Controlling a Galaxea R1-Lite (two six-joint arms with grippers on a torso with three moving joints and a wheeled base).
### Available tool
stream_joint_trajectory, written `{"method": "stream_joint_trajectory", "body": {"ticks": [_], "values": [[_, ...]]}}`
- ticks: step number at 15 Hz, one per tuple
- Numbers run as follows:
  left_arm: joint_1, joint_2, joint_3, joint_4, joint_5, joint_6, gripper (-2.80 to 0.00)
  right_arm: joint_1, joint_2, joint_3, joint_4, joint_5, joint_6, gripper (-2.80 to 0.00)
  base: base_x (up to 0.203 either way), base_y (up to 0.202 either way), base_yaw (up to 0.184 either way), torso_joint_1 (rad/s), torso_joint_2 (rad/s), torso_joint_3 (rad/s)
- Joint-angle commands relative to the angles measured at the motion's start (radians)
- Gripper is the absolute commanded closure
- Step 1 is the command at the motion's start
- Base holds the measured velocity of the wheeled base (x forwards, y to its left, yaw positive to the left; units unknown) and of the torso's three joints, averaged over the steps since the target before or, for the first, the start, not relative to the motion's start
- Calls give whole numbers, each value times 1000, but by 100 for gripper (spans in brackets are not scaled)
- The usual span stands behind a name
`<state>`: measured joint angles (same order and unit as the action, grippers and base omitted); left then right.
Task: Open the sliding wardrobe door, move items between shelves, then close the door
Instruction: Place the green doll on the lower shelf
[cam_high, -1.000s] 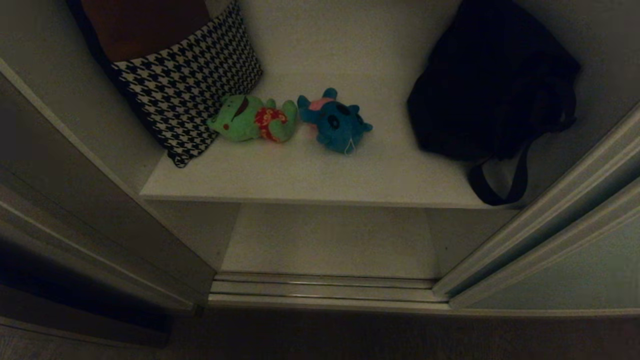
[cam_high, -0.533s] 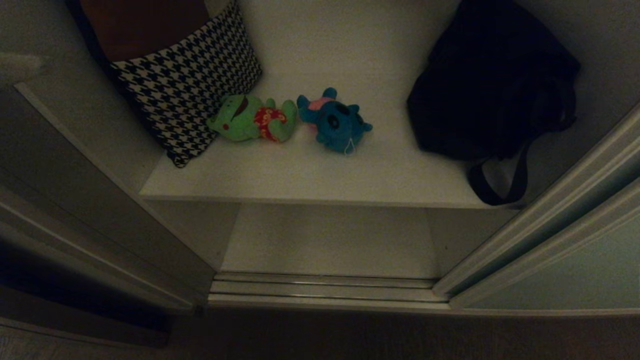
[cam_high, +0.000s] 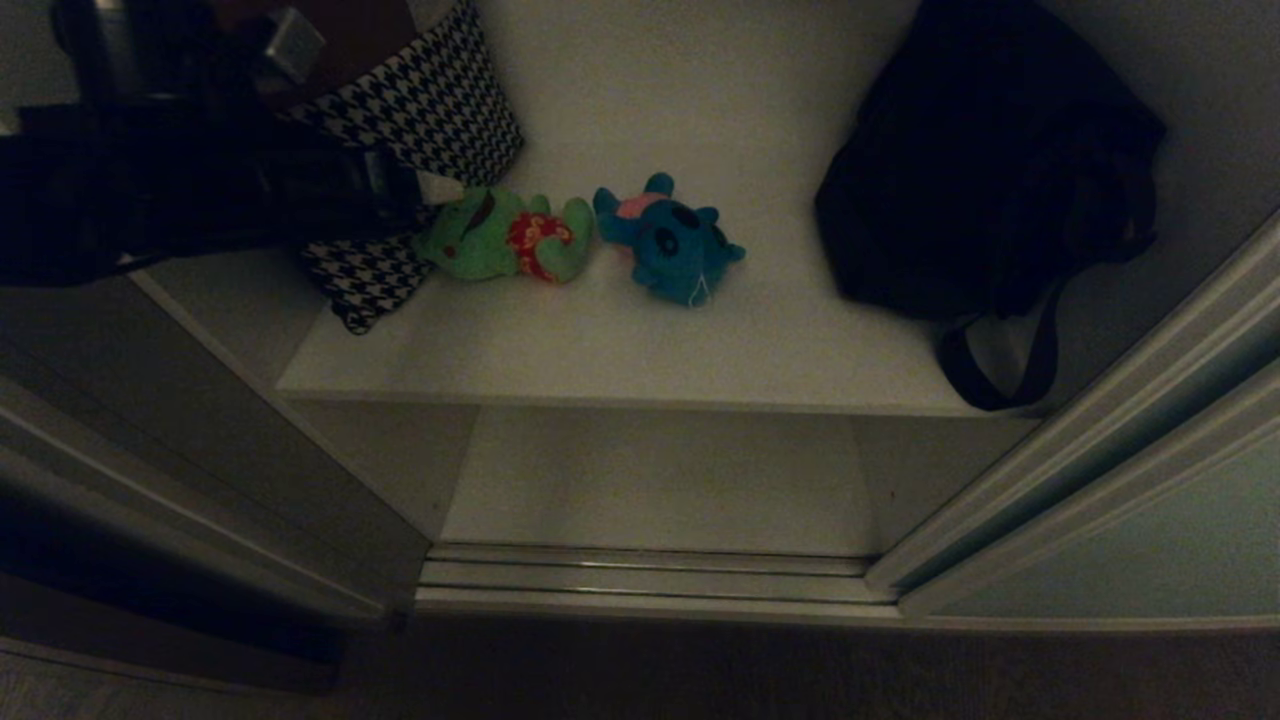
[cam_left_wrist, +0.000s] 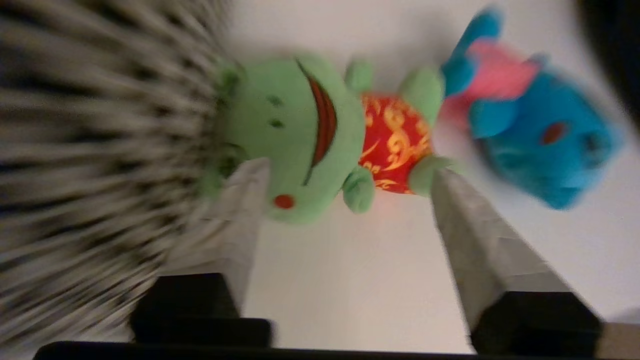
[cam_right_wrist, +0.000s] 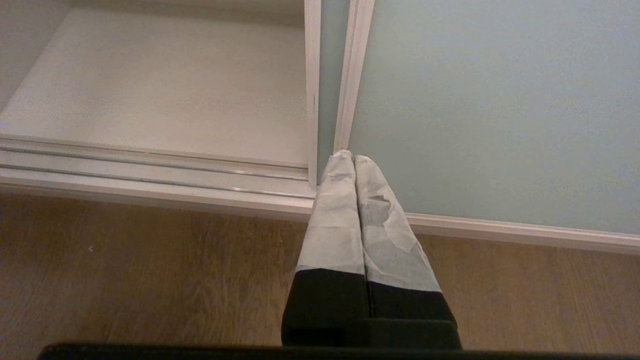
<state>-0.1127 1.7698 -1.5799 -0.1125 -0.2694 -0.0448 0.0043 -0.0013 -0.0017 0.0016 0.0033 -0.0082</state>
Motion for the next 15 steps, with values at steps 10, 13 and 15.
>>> {"method": "stream_joint_trajectory", "body": {"ticks": [10,13,15], "values": [[-87,323,-257,-143,127,-60,-280,0,0,0,-2,1,-1,0,0,0,0,0,0,0],[-87,308,-243,-177,152,-48,-280,0,0,0,0,0,0,0,0,0,0,0,0,0],[-87,316,-249,-230,192,-8,-280,0,0,0,0,0,-1,0,0,0,0,0,0,0]]}}
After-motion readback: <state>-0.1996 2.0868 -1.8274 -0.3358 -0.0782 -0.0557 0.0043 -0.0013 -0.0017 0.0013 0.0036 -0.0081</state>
